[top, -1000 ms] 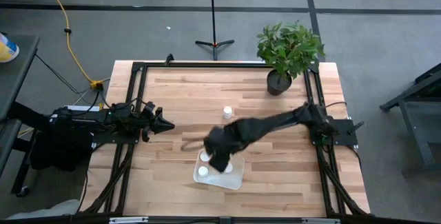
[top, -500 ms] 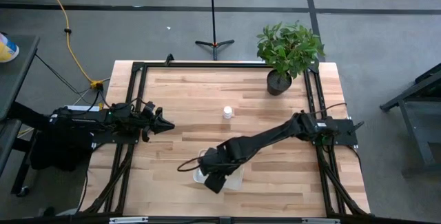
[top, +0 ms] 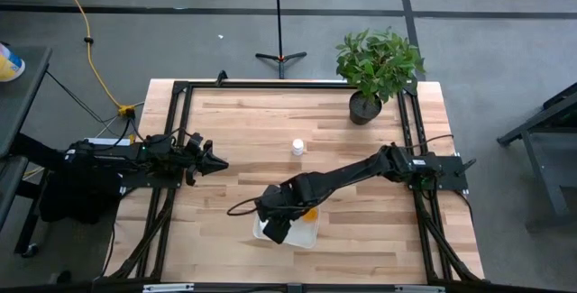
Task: Pick and place pill bottles into a basket
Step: Put the orange medicine bottle into the container
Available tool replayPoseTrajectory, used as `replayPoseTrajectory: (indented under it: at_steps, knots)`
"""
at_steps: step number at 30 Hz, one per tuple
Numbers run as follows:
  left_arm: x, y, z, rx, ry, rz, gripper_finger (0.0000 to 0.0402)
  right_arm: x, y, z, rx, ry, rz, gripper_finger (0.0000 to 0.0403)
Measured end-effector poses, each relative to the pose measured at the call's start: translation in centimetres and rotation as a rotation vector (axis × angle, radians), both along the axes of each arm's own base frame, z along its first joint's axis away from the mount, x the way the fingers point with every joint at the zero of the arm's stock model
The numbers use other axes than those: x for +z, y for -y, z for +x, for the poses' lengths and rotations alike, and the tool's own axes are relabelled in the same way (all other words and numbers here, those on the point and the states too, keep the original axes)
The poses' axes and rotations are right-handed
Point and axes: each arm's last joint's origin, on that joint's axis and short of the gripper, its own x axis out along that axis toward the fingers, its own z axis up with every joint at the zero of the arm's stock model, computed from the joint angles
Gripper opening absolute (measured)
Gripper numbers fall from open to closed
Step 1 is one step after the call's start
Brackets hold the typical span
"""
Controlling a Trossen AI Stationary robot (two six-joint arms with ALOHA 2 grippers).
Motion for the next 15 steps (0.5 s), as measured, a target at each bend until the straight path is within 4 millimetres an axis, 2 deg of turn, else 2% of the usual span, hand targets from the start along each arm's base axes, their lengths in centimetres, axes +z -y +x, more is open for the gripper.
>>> replayPoseTrajectory:
  at_steps: [11,15]
  knots:
    - [0.0,0.0,0.0,0.000,0.000,0.000,0.0067,-0.3,0.3,0.3,0.029,0.002,-0.003,0.0194]
    - [0.0,0.0,0.0,0.000,0.000,0.000,0.0067,-1.8,0.1,0.8,0.055,-0.025,0.020,0.0194]
